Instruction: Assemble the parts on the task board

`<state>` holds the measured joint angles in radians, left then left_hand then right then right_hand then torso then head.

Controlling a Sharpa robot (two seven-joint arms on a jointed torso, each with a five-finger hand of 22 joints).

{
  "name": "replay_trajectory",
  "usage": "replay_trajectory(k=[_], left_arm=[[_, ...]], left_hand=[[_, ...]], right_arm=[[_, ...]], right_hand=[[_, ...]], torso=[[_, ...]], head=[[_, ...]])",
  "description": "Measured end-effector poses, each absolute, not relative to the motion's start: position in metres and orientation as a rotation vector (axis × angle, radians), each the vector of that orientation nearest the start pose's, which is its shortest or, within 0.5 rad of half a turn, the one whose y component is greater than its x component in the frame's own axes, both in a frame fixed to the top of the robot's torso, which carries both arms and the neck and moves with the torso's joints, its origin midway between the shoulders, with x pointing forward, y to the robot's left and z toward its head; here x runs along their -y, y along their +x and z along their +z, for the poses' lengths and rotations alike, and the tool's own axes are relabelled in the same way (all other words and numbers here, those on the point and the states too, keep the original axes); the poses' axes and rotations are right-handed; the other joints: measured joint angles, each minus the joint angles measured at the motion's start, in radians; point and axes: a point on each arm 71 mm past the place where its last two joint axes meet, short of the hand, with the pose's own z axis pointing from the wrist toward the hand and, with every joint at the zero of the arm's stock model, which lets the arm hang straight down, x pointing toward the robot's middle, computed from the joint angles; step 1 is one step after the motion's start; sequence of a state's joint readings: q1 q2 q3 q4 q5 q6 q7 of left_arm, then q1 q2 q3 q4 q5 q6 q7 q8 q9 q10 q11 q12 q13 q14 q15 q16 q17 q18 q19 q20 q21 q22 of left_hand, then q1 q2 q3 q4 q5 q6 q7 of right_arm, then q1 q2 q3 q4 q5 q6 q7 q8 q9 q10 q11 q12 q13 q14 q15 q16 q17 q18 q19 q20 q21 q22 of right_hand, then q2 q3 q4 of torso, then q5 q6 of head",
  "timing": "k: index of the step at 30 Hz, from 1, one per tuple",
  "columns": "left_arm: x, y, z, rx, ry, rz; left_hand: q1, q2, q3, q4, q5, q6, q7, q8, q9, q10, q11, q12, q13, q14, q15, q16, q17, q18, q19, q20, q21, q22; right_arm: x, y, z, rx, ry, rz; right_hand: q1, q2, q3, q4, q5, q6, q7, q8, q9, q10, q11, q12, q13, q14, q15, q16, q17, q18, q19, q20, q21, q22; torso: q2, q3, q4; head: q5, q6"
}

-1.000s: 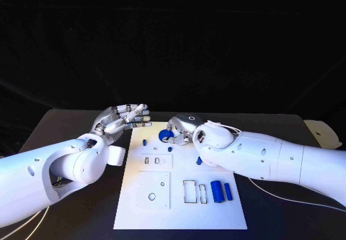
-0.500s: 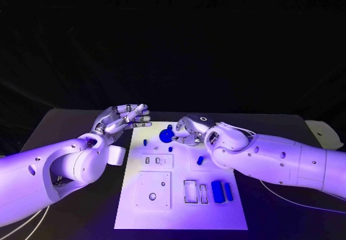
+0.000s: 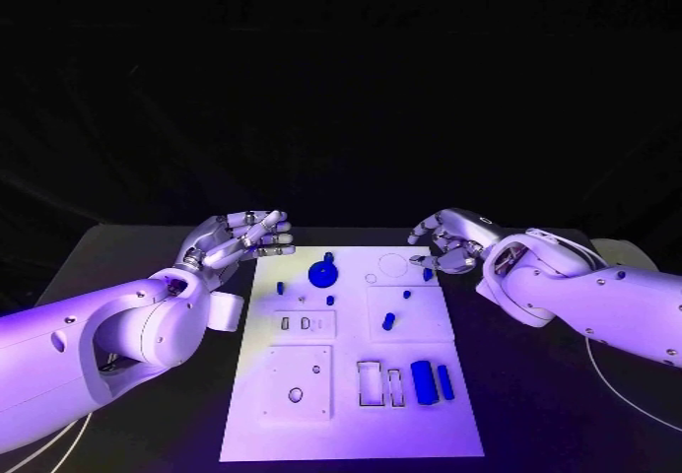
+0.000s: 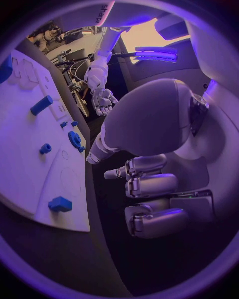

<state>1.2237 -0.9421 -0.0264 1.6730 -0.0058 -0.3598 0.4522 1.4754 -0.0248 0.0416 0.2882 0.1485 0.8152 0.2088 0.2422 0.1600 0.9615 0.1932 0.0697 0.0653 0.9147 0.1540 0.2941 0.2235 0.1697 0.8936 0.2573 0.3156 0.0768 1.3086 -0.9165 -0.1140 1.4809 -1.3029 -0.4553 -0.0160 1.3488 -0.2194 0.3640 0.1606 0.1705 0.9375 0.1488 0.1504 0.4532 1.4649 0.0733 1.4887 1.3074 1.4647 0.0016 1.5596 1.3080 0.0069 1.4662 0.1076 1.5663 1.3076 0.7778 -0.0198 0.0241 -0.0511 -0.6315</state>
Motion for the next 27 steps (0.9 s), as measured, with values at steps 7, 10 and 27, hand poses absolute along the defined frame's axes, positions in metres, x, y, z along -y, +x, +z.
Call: replay_trajectory(k=[7,10,27], left_arm=[[-0.216,0.468,-0.147,-1.333,-1.055,-1.601],[-0.215,0.468,-0.147,-1.334,-1.054,-1.604],[-0.216,0.469,-0.148,-1.334,-1.055,-1.603]], left_hand=[[0.000,0.000,0.000,0.000,0.000,0.000,0.000,0.000,0.000,0.000,0.000,0.000,0.000,0.000,0.000,-0.004,0.000,0.000,0.000,0.000,0.000,0.000],[0.000,0.000,0.000,0.000,0.000,0.000,0.000,0.000,0.000,0.000,0.000,0.000,0.000,0.000,0.000,-0.004,0.000,0.000,0.000,0.000,0.000,0.000],[0.000,0.000,0.000,0.000,0.000,0.000,0.000,0.000,0.000,0.000,0.000,0.000,0.000,0.000,0.000,-0.004,0.001,0.000,0.000,0.000,0.000,0.000]], right_arm=[[0.278,0.505,-0.156,-1.569,0.052,0.671],[0.283,0.506,-0.162,-1.588,0.062,0.670],[0.287,0.510,-0.177,-1.654,0.057,0.669]], right_hand=[[0.027,-0.006,0.013,-0.018,0.021,-0.010,0.001,-0.020,-0.007,0.004,-0.004,-0.005,0.000,0.004,-0.004,0.004,0.000,0.000,0.000,0.000,0.000,0.000],[0.030,-0.008,0.013,-0.020,0.024,-0.022,0.003,-0.029,-0.010,0.004,-0.004,-0.009,0.000,0.004,-0.004,0.004,0.000,0.000,0.000,0.000,0.000,0.000],[0.029,-0.008,0.011,-0.024,0.030,-0.054,0.017,-0.050,-0.015,0.000,0.000,-0.024,0.000,0.000,0.000,0.004,0.000,0.000,0.000,0.000,0.000,0.000]], torso=[[-0.002,0.0064,-0.0064],[-0.002,0.0091,-0.0072],[-0.002,0.0079,-0.0075]], head=[[-0.005,-0.003],[-0.005,-0.004],[-0.011,-0.014]])
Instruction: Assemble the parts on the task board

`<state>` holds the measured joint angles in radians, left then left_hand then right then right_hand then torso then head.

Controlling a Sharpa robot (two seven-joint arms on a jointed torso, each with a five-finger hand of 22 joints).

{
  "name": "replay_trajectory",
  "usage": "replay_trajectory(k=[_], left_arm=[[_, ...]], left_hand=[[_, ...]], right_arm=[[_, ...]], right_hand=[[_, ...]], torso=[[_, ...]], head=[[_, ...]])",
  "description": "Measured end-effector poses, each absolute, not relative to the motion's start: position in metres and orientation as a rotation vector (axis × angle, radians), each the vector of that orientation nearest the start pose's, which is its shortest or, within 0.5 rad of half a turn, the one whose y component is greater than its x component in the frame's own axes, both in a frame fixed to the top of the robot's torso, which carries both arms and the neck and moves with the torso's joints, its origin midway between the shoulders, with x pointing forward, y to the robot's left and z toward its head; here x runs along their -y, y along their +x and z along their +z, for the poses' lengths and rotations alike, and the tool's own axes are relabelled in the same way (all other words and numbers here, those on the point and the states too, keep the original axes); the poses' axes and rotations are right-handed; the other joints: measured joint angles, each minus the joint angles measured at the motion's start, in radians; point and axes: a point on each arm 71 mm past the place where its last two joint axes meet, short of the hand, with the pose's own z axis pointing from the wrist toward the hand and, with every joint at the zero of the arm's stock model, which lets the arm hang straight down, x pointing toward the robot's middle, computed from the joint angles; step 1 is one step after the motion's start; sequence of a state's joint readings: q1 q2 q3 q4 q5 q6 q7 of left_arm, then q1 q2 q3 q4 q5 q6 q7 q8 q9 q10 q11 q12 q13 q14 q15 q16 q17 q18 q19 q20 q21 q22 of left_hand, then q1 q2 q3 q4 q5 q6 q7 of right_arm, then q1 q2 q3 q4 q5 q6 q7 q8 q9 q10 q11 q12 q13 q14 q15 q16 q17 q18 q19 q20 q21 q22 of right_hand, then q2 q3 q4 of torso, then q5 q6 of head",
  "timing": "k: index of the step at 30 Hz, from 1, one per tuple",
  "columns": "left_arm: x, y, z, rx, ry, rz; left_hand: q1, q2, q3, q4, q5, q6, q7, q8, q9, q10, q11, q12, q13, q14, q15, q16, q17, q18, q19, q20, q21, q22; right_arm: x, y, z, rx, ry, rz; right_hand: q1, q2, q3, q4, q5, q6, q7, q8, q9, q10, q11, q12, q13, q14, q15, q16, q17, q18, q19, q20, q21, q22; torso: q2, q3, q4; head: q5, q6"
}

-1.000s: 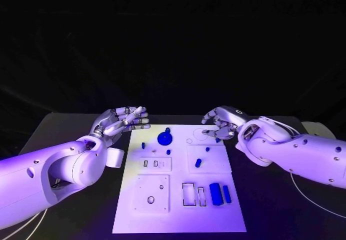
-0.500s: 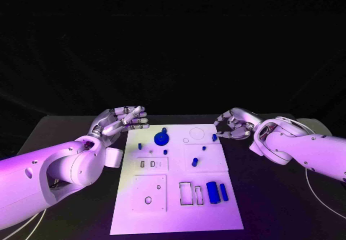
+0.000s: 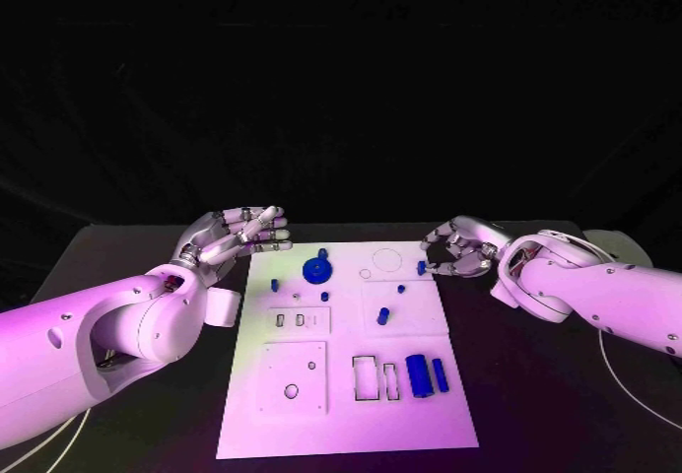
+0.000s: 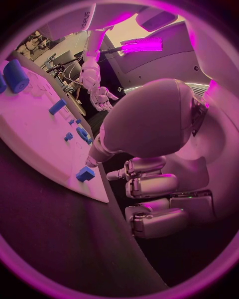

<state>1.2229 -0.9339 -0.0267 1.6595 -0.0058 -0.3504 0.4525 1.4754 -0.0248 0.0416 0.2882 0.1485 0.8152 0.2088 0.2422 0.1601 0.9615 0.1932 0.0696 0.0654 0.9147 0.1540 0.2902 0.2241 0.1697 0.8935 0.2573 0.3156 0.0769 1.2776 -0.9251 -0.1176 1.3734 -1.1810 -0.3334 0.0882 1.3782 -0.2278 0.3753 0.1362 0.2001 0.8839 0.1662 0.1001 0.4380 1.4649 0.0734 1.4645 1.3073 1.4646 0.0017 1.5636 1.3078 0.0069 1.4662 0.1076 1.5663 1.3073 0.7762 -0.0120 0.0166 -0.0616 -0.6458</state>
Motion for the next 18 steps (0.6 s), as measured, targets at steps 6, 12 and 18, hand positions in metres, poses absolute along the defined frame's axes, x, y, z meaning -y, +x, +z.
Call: replay_trajectory(k=[6,12,18], left_arm=[[-0.2165,0.4696,-0.1484,-1.335,-1.055,-1.603],[-0.2168,0.4698,-0.1486,-1.335,-1.056,-1.602],[-0.2170,0.4699,-0.1487,-1.335,-1.056,-1.602]], left_hand=[[0.000,0.000,-0.001,-0.001,0.000,0.000,0.000,0.000,0.000,0.000,0.000,0.000,0.000,0.000,0.000,0.000,0.000,0.000,0.000,0.000,-0.003,0.000],[0.000,0.000,-0.003,-0.003,0.000,0.000,0.000,0.000,0.000,0.000,0.000,0.000,0.000,0.000,0.000,0.000,0.001,0.000,0.000,0.000,-0.004,-0.001],[0.000,0.000,-0.003,-0.003,0.000,0.000,0.000,0.000,0.000,0.000,0.000,0.000,0.000,0.000,0.000,0.000,0.001,0.000,0.000,0.000,-0.004,-0.001]], right_arm=[[0.2861,0.5099,-0.1810,-1.669,0.055,0.668],[0.2843,0.5099,-0.1842,-1.680,0.051,0.668],[0.2833,0.5107,-0.1866,-1.686,0.050,0.662]], right_hand=[[0.000,0.000,0.000,0.000,0.000,0.000,0.000,0.000,0.000,0.000,0.000,0.000,0.001,0.000,0.000,0.000,0.000,0.000,0.000,0.000,0.000,0.000],[0.000,0.000,0.000,0.000,0.000,0.000,0.000,0.000,0.001,0.004,0.004,0.000,0.001,0.004,0.004,0.000,0.000,0.000,0.000,0.000,0.000,0.001],[0.000,0.000,-0.003,0.003,0.000,0.031,0.004,0.014,0.009,0.000,0.007,0.000,0.001,0.000,0.007,0.000,0.000,0.000,0.000,0.007,0.000,0.001]], torso=[[0.000,0.0000,0.0004],[0.000,-0.0001,0.0011],[-0.001,0.0000,0.0009]], head=[[0.000,-0.003],[0.000,-0.005],[-0.001,-0.006]])
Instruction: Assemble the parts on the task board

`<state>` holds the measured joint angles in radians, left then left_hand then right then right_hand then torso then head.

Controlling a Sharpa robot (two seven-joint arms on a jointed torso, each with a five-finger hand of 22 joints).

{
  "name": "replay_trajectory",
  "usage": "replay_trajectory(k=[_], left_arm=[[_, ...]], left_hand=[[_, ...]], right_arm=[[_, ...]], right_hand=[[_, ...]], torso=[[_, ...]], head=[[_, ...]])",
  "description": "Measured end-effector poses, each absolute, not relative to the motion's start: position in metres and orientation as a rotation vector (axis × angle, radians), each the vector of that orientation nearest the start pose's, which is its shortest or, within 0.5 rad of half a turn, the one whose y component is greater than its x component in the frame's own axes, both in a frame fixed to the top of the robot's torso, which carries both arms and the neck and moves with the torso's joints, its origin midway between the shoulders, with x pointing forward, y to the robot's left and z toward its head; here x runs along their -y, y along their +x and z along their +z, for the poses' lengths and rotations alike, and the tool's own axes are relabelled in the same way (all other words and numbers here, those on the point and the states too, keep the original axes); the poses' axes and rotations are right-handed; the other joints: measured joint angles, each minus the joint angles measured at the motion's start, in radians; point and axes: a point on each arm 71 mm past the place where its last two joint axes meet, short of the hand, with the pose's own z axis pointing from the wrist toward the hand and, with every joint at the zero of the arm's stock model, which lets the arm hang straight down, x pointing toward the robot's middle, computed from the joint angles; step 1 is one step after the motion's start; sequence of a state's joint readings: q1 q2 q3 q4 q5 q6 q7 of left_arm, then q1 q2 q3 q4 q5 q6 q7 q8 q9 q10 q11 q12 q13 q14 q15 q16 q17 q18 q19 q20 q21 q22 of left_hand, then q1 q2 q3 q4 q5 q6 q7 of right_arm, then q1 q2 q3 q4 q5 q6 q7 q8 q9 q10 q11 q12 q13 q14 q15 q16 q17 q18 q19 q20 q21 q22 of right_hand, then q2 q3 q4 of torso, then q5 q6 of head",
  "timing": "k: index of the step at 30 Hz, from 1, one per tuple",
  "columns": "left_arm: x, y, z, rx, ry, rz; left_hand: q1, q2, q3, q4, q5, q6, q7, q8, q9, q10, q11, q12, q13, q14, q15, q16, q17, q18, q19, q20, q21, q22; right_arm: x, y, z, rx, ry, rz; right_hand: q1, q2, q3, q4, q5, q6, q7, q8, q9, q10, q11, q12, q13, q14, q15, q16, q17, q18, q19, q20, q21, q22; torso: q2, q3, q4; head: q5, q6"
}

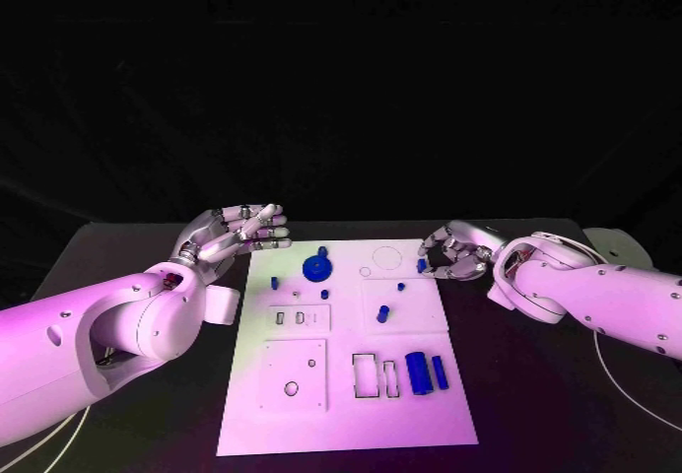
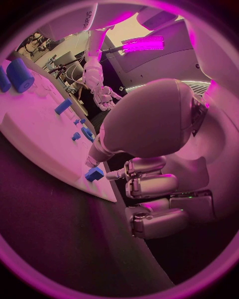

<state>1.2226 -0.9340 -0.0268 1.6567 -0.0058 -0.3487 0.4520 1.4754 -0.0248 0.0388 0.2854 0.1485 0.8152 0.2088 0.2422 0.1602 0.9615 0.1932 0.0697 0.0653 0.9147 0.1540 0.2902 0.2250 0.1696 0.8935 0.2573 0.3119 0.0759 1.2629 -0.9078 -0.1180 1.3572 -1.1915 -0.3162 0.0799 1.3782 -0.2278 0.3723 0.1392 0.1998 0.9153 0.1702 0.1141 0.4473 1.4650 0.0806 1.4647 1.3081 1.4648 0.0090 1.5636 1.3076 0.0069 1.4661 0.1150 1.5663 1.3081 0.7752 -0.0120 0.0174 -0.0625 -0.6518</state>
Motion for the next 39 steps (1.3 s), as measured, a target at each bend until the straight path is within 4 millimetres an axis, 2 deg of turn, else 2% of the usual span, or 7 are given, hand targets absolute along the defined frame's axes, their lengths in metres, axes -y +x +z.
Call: replay_trajectory(k=[8,10,25,32,33,35,39], left_arm=[[-0.2172,0.4701,-0.1489,-1.335,-1.057,-1.601],[-0.2172,0.4702,-0.1489,-1.335,-1.057,-1.601],[-0.2172,0.4703,-0.1492,-1.336,-1.057,-1.600],[-0.2175,0.4704,-0.1493,-1.336,-1.058,-1.599],[-0.2176,0.4704,-0.1493,-1.336,-1.058,-1.599],[-0.2176,0.4704,-0.1493,-1.337,-1.058,-1.599],[-0.2177,0.4705,-0.1493,-1.337,-1.058,-1.599]], left_hand=[[0.000,0.000,0.000,0.000,0.000,0.000,0.000,0.000,0.000,0.000,0.000,0.000,0.000,0.000,0.000,0.000,0.000,0.000,0.000,0.000,0.000,0.000],[0.000,0.000,0.000,0.000,0.000,0.000,0.000,0.000,0.000,0.000,0.000,0.000,0.000,0.000,0.000,0.000,0.000,0.000,0.001,-0.001,0.000,0.000],[0.000,0.000,0.000,0.000,0.000,0.000,0.000,0.000,0.000,0.000,0.000,0.000,0.000,0.000,0.000,0.000,0.001,0.000,0.004,-0.004,0.000,0.000],[0.000,0.000,0.000,0.000,0.000,0.000,0.000,0.000,0.000,0.000,0.000,0.000,0.000,0.000,0.000,0.000,0.001,0.000,0.004,-0.003,0.000,0.000],[0.000,0.000,0.000,0.000,0.000,0.000,0.000,0.000,0.000,0.000,0.000,0.000,0.000,0.000,0.000,0.000,0.001,0.000,0.004,-0.003,0.000,0.000],[0.000,0.000,0.000,0.000,0.000,0.000,0.000,0.000,0.000,0.000,0.000,0.000,0.000,0.000,0.000,0.000,0.001,0.000,0.004,-0.003,0.000,0.000],[0.000,0.000,0.000,0.000,0.000,0.000,0.000,0.000,0.000,0.000,0.000,0.000,0.000,0.000,0.000,0.000,0.000,0.000,0.004,-0.003,0.000,0.000]], right_arm=[[0.2817,0.5125,-0.1897,-1.693,0.052,0.649],[0.2810,0.5128,-0.1905,-1.694,0.052,0.647],[0.2769,0.5119,-0.1955,-1.704,0.043,0.640],[0.2776,0.5121,-0.1955,-1.695,0.046,0.633],[0.2779,0.5122,-0.1954,-1.693,0.047,0.632],[0.2787,0.5125,-0.1951,-1.686,0.050,0.630],[0.2802,0.5129,-0.1942,-1.673,0.058,0.627]], right_hand=[[-0.011,0.011,0.007,0.007,0.000,0.030,-0.011,0.013,0.007,0.000,0.000,0.008,0.000,0.000,0.000,0.000,0.000,0.000,0.000,0.000,0.000,0.000],[-0.011,0.011,0.008,0.008,0.000,0.037,-0.007,0.021,0.008,0.000,0.000,0.010,0.000,0.000,0.000,0.000,0.000,0.000,0.000,0.000,0.000,0.000],[-0.007,0.015,0.011,0.011,0.000,0.047,-0.017,0.025,0.010,0.000,0.000,0.015,0.000,0.000,0.000,0.000,0.000,0.000,0.000,0.000,0.000,0.000],[-0.031,0.038,0.025,0.025,0.012,0.074,-0.030,0.040,0.016,0.004,-0.011,0.024,0.000,0.000,-0.008,0.000,0.000,0.000,0.000,-0.001,0.000,0.000],[-0.030,0.039,0.028,0.028,0.015,0.079,-0.031,0.044,0.016,0.000,-0.015,0.024,0.000,0.002,-0.010,0.000,0.000,0.000,-0.001,-0.007,0.000,0.000],[-0.027,0.056,0.035,0.029,0.017,0.093,-0.038,0.053,0.018,0.000,-0.025,0.028,0.000,0.001,-0.018,0.000,0.000,0.000,0.000,-0.012,0.000,0.000],[-0.023,0.070,0.048,0.021,0.016,0.109,-0.047,0.073,0.026,0.002,-0.034,0.029,0.000,0.002,-0.028,0.000,0.000,0.000,0.000,-0.022,0.000,0.000]], torso=[[0.000,0.0004,-0.0002],[0.000,0.0004,-0.0001],[0.000,0.0008,-0.0008],[0.000,0.0005,-0.0001],[0.000,0.0005,-0.0001],[0.000,0.0006,-0.0001],[0.000,0.0006,0.0000]], head=[[-0.001,0.000],[-0.001,0.000],[0.000,-0.002],[0.001,-0.005],[0.001,-0.005],[0.002,-0.006],[0.002,-0.006]])
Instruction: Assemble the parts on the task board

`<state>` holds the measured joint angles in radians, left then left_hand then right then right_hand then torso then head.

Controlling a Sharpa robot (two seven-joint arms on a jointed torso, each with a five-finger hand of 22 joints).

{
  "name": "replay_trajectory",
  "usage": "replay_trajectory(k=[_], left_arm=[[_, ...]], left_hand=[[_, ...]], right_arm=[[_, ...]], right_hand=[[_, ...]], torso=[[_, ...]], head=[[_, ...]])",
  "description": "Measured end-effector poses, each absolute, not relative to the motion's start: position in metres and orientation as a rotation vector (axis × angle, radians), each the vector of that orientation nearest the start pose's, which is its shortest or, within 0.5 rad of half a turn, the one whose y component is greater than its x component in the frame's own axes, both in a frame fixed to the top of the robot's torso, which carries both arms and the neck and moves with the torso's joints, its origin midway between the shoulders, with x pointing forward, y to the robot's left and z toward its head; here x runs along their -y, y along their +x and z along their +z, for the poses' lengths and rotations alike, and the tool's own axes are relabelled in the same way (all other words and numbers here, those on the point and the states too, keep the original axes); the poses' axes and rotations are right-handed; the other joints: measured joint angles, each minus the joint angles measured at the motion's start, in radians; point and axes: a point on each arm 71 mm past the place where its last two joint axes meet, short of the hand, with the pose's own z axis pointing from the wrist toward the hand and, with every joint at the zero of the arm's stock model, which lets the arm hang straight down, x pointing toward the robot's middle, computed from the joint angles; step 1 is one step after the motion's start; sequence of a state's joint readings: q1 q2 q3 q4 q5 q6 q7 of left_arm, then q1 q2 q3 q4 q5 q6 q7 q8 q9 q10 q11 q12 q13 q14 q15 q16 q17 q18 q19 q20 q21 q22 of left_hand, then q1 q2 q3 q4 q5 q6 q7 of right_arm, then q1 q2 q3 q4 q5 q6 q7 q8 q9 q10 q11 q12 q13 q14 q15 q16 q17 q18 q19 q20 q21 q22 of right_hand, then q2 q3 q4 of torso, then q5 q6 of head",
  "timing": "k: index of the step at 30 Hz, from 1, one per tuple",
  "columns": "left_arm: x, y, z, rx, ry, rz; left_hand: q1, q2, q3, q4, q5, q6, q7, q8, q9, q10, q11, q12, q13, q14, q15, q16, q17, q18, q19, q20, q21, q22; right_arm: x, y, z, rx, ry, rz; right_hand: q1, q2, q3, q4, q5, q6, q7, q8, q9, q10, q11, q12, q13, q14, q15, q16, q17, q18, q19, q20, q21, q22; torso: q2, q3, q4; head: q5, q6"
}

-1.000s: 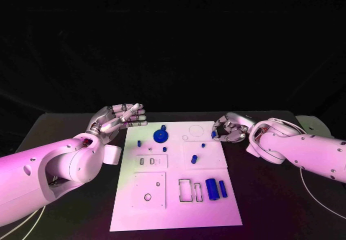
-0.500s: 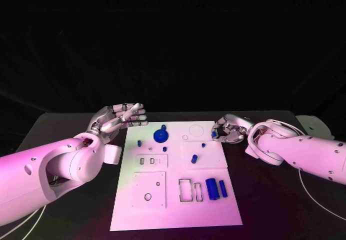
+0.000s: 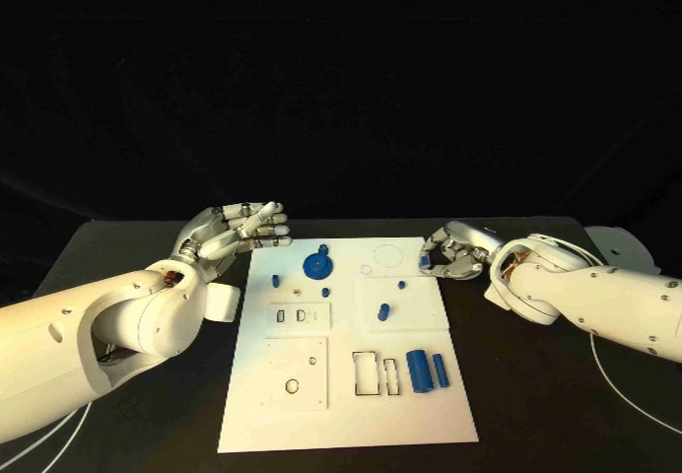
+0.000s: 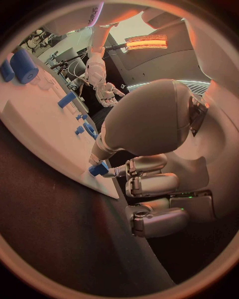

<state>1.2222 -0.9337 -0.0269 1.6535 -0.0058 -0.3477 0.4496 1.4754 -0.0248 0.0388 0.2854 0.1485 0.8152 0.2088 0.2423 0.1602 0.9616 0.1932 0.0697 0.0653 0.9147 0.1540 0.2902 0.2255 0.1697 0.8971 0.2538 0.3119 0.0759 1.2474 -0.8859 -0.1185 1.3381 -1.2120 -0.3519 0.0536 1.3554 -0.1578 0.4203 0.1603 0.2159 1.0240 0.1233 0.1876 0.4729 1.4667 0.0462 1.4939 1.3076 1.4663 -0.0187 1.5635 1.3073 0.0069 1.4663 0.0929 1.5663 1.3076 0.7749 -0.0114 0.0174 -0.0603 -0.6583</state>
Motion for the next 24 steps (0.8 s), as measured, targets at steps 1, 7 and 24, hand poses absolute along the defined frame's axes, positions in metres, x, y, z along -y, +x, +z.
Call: replay_trajectory(k=[1,7,24], left_arm=[[-0.218,0.470,-0.149,-1.337,-1.058,-1.598],[-0.218,0.471,-0.149,-1.336,-1.059,-1.597],[-0.215,0.475,-0.152,-1.350,-1.064,-1.596]], left_hand=[[0.000,0.000,0.000,0.000,0.000,0.000,0.000,0.000,0.000,0.000,0.000,0.000,0.000,0.000,0.000,0.000,0.000,0.000,0.000,0.000,0.000,-0.001],[0.000,0.000,0.000,0.000,0.000,0.000,0.000,0.000,-0.001,0.000,0.000,0.000,0.000,0.000,0.000,0.000,0.000,0.000,0.000,0.000,0.000,-0.001],[0.004,0.004,0.000,0.000,0.000,0.000,0.000,-0.005,-0.001,0.000,0.000,0.000,0.000,0.000,0.000,-0.004,0.001,0.000,0.000,0.000,0.000,-0.001]], right_arm=[[0.280,0.513,-0.194,-1.669,0.059,0.628],[0.277,0.510,-0.191,-1.639,0.064,0.647],[0.177,0.463,-0.160,-1.565,-0.100,0.799]], right_hand=[[0.002,0.002,0.002,-0.002,-0.002,0.000,0.000,0.006,0.000,0.000,-0.001,0.001,0.000,-0.001,-0.001,0.000,0.000,0.000,0.000,0.000,0.000,0.000],[0.008,0.019,0.032,-0.014,-0.046,0.000,0.000,0.012,-0.001,0.000,-0.011,0.004,0.000,0.000,-0.010,0.004,0.000,0.000,0.000,-0.011,0.000,0.000],[-0.023,0.040,0.061,-0.007,-0.083,-0.010,-0.009,0.011,-0.002,0.000,-0.018,-0.009,0.000,0.000,-0.018,0.004,0.001,0.000,0.000,-0.018,0.000,0.000]], torso=[[0.000,0.0000,0.0000],[0.000,-0.0002,0.0001],[-0.004,-0.0001,0.0002]], head=[[0.000,0.000],[0.002,-0.001],[0.022,-0.009]])
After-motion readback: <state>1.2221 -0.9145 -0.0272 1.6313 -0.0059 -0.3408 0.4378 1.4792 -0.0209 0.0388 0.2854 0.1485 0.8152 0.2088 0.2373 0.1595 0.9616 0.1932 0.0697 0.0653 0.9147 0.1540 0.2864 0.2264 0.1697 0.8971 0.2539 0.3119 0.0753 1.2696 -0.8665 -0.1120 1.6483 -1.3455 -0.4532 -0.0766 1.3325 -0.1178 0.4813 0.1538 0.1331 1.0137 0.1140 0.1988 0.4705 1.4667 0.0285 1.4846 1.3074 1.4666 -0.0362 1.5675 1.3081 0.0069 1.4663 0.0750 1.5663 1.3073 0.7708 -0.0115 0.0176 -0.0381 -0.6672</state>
